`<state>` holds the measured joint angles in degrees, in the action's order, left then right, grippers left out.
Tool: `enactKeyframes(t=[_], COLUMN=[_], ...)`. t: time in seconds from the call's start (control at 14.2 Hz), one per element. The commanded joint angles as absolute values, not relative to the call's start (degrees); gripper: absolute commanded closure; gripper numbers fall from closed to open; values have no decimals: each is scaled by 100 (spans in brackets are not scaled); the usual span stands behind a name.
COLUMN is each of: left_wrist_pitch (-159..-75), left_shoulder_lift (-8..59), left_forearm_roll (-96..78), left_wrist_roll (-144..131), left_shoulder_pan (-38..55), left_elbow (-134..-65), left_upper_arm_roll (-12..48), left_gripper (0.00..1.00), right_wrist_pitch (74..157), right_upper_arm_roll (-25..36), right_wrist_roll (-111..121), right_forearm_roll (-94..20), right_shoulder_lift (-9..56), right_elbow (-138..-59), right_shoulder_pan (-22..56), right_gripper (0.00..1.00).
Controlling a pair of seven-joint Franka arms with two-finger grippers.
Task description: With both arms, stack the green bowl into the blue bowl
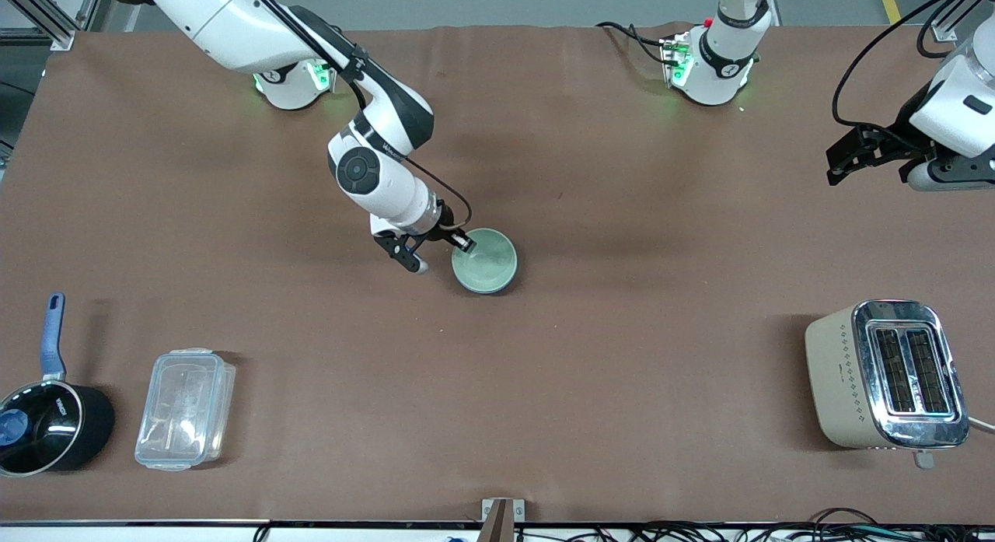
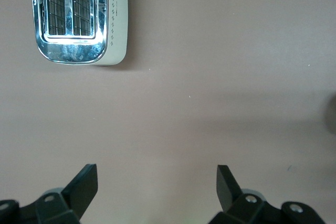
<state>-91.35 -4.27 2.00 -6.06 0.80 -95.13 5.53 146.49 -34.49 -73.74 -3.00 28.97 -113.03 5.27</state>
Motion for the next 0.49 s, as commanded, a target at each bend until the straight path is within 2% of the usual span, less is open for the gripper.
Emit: enactKeyframes(t=[0.0,0.21,0.42], left_wrist_pitch=[-9009,-8930,-8921], left_shoulder_lift=[-378,-378,-387], left_forearm_roll=[220,220,220], left_wrist_roll=[-554,-562,-545], left_shoulder_pan=[79,79,79], left_elbow=[-9360,-9352,-9352], left_upper_arm_roll=[536,536,536], left_gripper=[0,0,0], right_wrist_pitch=[13707,12081,11077], right_upper_arm_roll=[-3446,-2964,-2218], right_wrist_roll=[-7165,-6016,-4418], right_forearm_roll=[-150,-123,-123], right_shoulder_lift=[2357,1935,1102], right_elbow=[-11041,-10399,-10345], right_shoulder_pan=[221,123,114], right_gripper=[10,0,0])
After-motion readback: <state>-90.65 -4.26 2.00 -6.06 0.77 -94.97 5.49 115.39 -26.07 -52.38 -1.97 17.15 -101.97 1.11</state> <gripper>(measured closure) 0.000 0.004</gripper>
